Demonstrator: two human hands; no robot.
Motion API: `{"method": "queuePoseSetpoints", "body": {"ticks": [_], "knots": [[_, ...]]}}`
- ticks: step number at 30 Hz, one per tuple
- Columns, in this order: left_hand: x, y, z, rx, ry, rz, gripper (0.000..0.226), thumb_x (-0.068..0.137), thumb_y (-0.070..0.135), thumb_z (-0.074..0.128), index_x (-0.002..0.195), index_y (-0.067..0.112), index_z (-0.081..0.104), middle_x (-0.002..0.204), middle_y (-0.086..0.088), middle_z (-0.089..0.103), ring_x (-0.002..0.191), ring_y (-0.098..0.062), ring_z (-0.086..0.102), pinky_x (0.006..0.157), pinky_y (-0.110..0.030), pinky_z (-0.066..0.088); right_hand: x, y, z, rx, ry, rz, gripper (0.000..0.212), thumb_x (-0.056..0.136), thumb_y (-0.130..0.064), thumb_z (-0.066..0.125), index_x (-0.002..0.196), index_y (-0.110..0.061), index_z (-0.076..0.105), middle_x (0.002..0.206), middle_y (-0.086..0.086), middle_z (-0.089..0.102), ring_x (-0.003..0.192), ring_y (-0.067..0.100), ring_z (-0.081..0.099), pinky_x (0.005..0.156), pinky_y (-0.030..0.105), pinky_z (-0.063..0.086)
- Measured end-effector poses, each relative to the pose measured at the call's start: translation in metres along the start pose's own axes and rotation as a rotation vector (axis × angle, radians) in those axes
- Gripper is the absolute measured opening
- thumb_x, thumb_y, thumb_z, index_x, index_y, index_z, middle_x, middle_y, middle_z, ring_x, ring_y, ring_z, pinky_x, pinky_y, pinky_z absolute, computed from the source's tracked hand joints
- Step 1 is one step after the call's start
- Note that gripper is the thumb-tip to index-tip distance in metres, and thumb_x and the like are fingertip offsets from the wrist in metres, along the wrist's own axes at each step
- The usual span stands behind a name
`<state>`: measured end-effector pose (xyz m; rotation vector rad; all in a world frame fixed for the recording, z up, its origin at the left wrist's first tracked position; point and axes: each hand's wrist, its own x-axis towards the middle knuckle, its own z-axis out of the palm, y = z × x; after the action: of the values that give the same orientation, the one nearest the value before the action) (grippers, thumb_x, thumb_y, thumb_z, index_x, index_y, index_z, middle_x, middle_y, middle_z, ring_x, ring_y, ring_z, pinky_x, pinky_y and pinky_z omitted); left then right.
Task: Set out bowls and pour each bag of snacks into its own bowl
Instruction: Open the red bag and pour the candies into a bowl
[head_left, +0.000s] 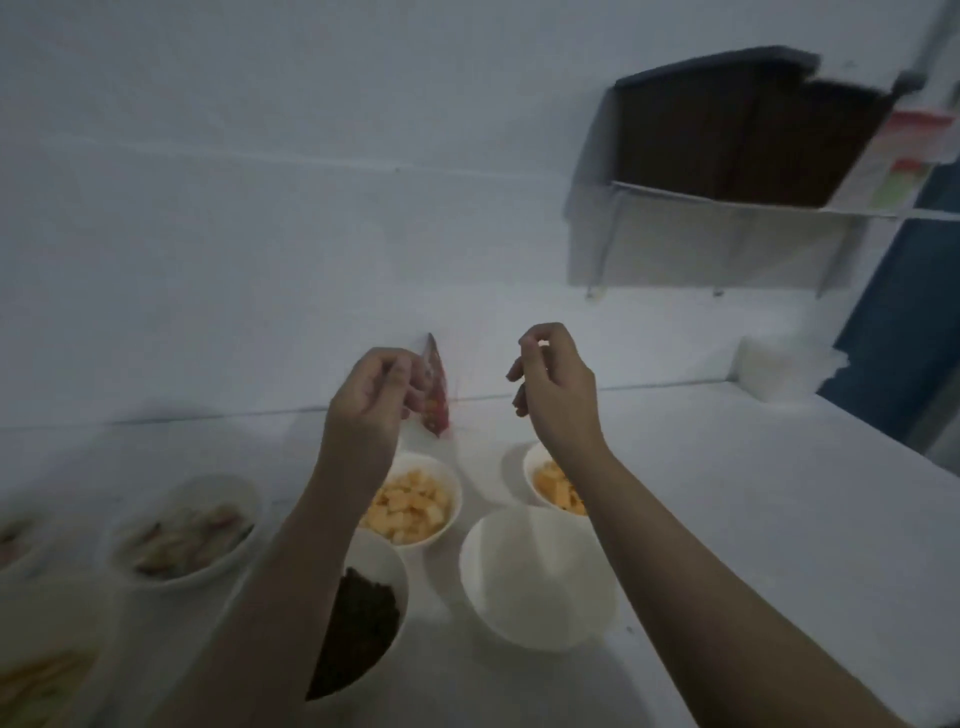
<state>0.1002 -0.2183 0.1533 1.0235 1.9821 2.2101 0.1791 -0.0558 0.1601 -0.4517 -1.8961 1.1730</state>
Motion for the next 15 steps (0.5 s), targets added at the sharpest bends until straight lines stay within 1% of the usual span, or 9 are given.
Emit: {"method": "queuePoseSetpoints", "body": {"ticks": [2, 4, 5, 7, 9, 11, 13, 15], "knots": [[0.011, -0.017, -0.032, 0.052, 0.081, -0.034, 0.019, 0.103, 0.017, 0.042, 0.095, 0.02, 0.059, 0.086, 0.0, 0.065, 0.072, -0.013, 0.06, 0.069, -0.026, 0.047, 0.024, 0.016, 0.037, -0.054, -0.015, 0.001, 0.012, 0.102, -0.029, 0.044, 0.1, -0.021, 0.052, 0.076, 0.001, 0.067, 0.053, 0.017, 0.057, 0.057, 0.034, 0.053], [0.019, -0.033, -0.062, 0.066, 0.141, -0.058, 0.02, 0.104, 0.017, 0.041, 0.096, 0.02, 0.059, 0.084, 0.004, 0.065, 0.071, -0.012, 0.059, 0.071, -0.029, 0.046, 0.047, 0.032, 0.078, -0.137, -0.021, -0.009, 0.012, 0.102, -0.029, 0.042, 0.099, -0.022, 0.051, 0.075, 0.002, 0.066, 0.059, 0.023, 0.06, 0.062, 0.041, 0.054], [0.022, -0.039, -0.073, 0.071, 0.161, -0.068, 0.02, 0.104, 0.018, 0.041, 0.095, 0.02, 0.059, 0.084, 0.005, 0.065, 0.071, -0.012, 0.059, 0.071, -0.03, 0.046, 0.057, 0.039, 0.096, -0.181, -0.025, -0.015, 0.013, 0.102, -0.028, 0.041, 0.099, -0.02, 0.051, 0.075, 0.003, 0.065, 0.061, 0.024, 0.06, 0.062, 0.041, 0.052], [0.027, -0.047, -0.091, 0.06, 0.194, -0.096, 0.021, 0.104, 0.018, 0.041, 0.094, 0.021, 0.06, 0.082, 0.008, 0.065, 0.07, -0.012, 0.06, 0.072, -0.031, 0.047, 0.076, 0.05, 0.128, -0.295, -0.029, -0.028, 0.017, 0.103, -0.027, 0.039, 0.103, -0.014, 0.051, 0.078, 0.002, 0.062, 0.069, 0.022, 0.06, 0.061, 0.034, 0.045], [0.035, -0.053, -0.105, 0.057, 0.229, -0.116, 0.022, 0.104, 0.018, 0.041, 0.094, 0.021, 0.061, 0.08, 0.01, 0.065, 0.07, -0.011, 0.06, 0.072, -0.031, 0.048, 0.094, 0.063, 0.156, -0.41, -0.016, -0.026, 0.022, 0.103, -0.028, 0.039, 0.107, -0.011, 0.052, 0.094, 0.006, 0.061, 0.086, 0.026, 0.061, 0.065, 0.033, 0.041], [0.042, -0.058, -0.114, 0.054, 0.261, -0.135, 0.023, 0.104, 0.018, 0.041, 0.094, 0.022, 0.061, 0.08, 0.009, 0.066, 0.071, -0.011, 0.06, 0.072, -0.03, 0.048, 0.11, 0.075, 0.182, -0.567, 0.006, 0.008, 0.027, 0.103, -0.028, 0.04, 0.114, -0.008, 0.053, 0.112, 0.012, 0.056, 0.103, 0.031, 0.055, 0.071, 0.036, 0.042], [0.049, -0.062, -0.122, 0.051, 0.287, -0.152, 0.022, 0.104, 0.017, 0.041, 0.094, 0.02, 0.061, 0.082, 0.007, 0.065, 0.071, -0.011, 0.06, 0.073, -0.029, 0.048, 0.124, 0.088, 0.201, -0.805, 0.016, 0.059, 0.034, 0.102, -0.03, 0.039, 0.122, -0.005, 0.051, 0.124, 0.016, 0.05, 0.112, 0.035, 0.049, 0.078, 0.042, 0.044], [0.054, -0.067, -0.126, 0.057, 0.299, -0.168, 0.021, 0.104, 0.015, 0.041, 0.096, 0.015, 0.061, 0.082, 0.005, 0.065, 0.07, -0.011, 0.059, 0.073, -0.03, 0.048, 0.136, 0.098, 0.209, -0.932, -0.017, 0.15, 0.037, 0.103, -0.03, 0.035, 0.128, -0.006, 0.048, 0.131, 0.016, 0.046, 0.119, 0.036, 0.044, 0.087, 0.044, 0.043]]}}
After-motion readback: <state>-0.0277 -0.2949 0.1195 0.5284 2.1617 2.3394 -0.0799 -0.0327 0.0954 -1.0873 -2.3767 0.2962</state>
